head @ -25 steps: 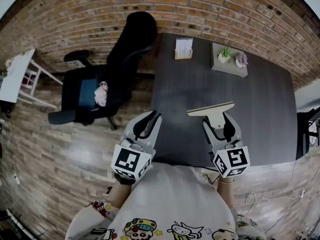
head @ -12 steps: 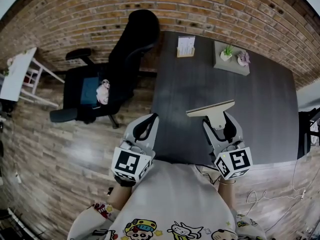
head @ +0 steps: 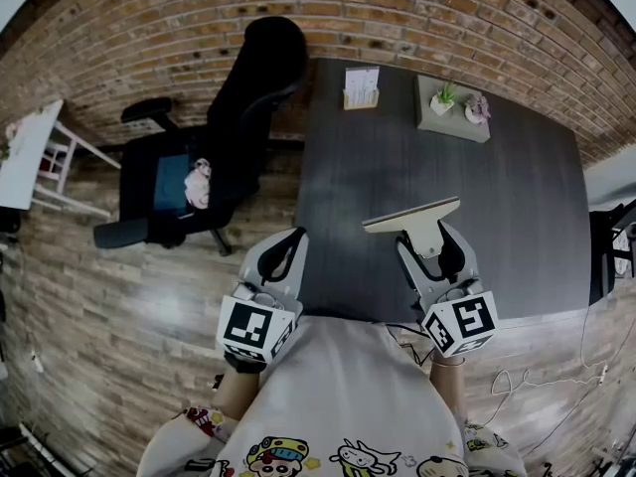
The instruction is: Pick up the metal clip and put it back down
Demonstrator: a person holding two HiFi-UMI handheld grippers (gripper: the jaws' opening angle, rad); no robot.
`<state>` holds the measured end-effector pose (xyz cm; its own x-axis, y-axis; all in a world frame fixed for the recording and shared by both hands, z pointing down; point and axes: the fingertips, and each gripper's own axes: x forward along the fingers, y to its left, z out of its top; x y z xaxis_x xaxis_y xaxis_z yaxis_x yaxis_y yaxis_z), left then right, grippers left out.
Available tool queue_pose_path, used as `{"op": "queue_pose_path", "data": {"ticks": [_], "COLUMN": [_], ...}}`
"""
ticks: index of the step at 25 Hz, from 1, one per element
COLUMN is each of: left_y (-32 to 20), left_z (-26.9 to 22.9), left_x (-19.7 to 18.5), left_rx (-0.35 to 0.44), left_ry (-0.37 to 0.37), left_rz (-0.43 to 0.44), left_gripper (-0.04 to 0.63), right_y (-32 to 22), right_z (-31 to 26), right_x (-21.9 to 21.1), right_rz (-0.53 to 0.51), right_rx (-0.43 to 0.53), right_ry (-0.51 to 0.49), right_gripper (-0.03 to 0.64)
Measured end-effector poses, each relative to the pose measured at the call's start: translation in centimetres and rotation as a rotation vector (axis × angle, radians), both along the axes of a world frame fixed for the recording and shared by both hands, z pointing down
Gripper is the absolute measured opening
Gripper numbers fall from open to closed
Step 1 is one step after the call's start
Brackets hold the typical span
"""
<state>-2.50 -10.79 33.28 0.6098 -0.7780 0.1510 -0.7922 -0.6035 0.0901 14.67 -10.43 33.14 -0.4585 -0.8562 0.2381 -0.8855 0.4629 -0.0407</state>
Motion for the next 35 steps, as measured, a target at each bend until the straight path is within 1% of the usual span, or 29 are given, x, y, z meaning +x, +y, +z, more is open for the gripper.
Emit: {"op": "queue_pose_path", "data": {"ticks": [11, 21, 27, 29, 35], "left_y": [0.1, 0.3, 1.0, 1.1, 2.0], "left_z": [0.7, 1.4, 2.0, 2.4, 3.9], "left_x": [0.0, -0.4, -0.9, -1.0, -1.3], "left_rx": [-0.007, -0.026, -0.067, -0.074, -0.121], "left_ry": [0.002, -0.01, -0.023, -0.027, -0.046], "left_rz": [0.018, 0.022, 0.013, 0.015, 0.016], "left_gripper": [0.0, 0.0, 0.0, 0.0, 0.0], "right_y": [0.1, -0.1, 0.1, -0.1, -0.2], "right_z": [0.4, 1.2, 2.4, 3.0, 5.7], "right_x": [-0.1, -0.5, -1.2, -1.6, -3.5], "right_rz": [0.004, -0.012, -0.033, -0.046, -0.096], "right_rx": [-0.014, -0.043, -0.094, -0.107, -0.169], "right_ry": [-0.009, 0.025, 0.011, 0.021, 0.017], "right_gripper": [0.286, 0.287, 0.287, 0.287, 0.287]}}
